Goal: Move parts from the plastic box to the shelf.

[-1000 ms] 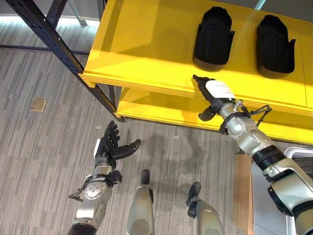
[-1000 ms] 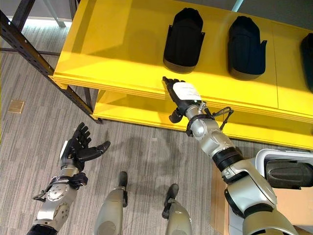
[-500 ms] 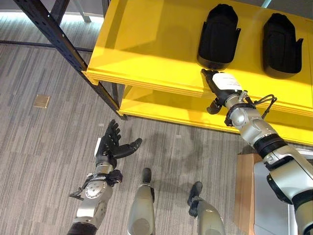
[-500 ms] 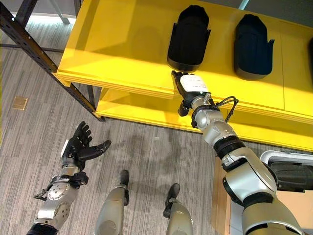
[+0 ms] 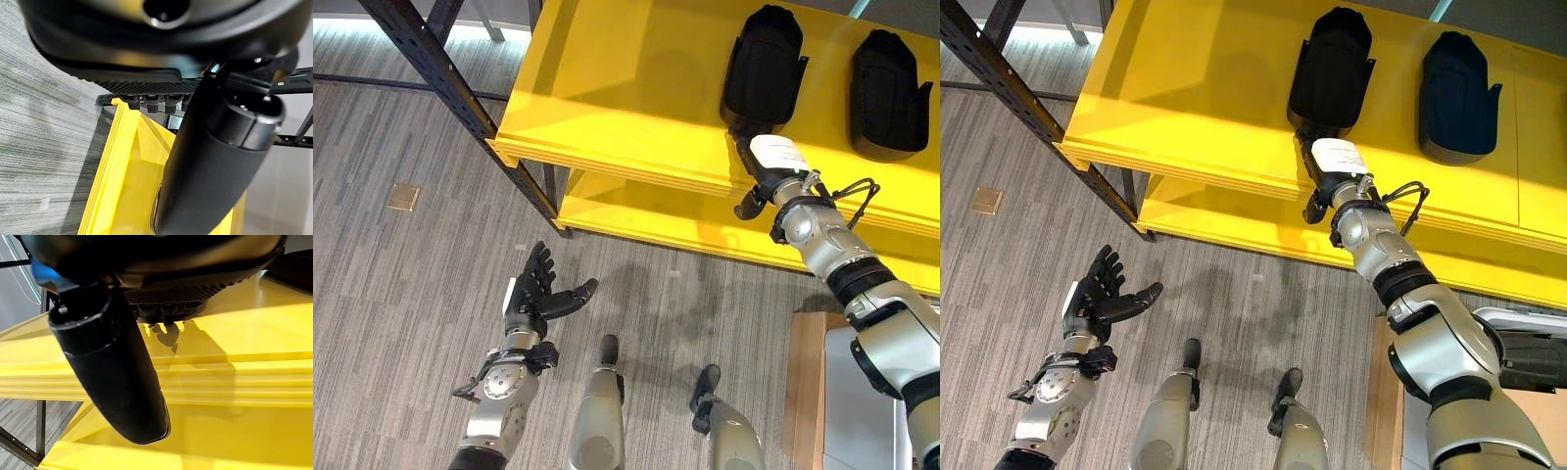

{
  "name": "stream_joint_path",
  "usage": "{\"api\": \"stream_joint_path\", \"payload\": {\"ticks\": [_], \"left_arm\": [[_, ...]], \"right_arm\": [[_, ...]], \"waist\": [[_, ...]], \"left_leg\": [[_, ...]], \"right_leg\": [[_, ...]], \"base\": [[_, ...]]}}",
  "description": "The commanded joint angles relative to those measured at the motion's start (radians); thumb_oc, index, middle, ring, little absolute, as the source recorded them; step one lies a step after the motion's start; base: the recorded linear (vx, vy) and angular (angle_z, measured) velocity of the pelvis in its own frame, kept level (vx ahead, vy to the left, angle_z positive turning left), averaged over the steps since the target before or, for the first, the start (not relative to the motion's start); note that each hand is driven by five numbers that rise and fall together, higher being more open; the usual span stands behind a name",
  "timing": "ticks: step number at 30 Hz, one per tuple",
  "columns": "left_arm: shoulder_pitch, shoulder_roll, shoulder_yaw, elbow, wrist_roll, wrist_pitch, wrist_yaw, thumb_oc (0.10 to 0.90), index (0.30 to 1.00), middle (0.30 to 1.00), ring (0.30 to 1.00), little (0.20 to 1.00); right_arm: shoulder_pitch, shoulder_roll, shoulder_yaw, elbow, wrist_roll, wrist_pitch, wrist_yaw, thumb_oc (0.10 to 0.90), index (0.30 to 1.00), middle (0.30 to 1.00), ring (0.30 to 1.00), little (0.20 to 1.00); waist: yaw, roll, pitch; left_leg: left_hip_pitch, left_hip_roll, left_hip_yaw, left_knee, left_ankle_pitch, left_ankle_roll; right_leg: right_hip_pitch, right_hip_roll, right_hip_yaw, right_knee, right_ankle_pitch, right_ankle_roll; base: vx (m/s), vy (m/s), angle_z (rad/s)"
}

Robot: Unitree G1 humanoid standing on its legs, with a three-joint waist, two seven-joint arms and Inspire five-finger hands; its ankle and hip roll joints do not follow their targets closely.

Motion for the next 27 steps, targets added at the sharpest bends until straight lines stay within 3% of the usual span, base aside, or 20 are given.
{"api": "stream_joint_path", "payload": {"ticks": [1,27], "left_arm": [[0.010,0.074,0.014,-0.101,0.005,-0.110,-0.014,0.900,1.000,1.000,1.000,1.000],[0.002,0.070,0.019,-0.100,0.001,-0.111,-0.011,0.900,1.000,1.000,1.000,1.000]], "right_arm": [[-0.155,-0.064,0.018,-0.011,0.027,-0.010,-0.074,0.900,1.000,1.000,1.000,1.000],[-0.159,-0.070,0.013,0.019,0.036,-0.007,-0.082,0.900,1.000,1.000,1.000,1.000]], "waist": [[0.005,-0.045,-0.056],[-0.008,-0.041,-0.049]], "left_leg": [[-0.166,0.037,-0.029,0.088,0.028,-0.020],[-0.165,0.042,-0.024,0.097,0.024,-0.020]], "right_leg": [[0.202,-0.016,0.003,-0.027,-0.154,0.002],[0.191,-0.015,0.018,-0.015,-0.160,-0.004]], "base": [[0.00,0.000,0.00],[0.00,0.000,0.00]]}}
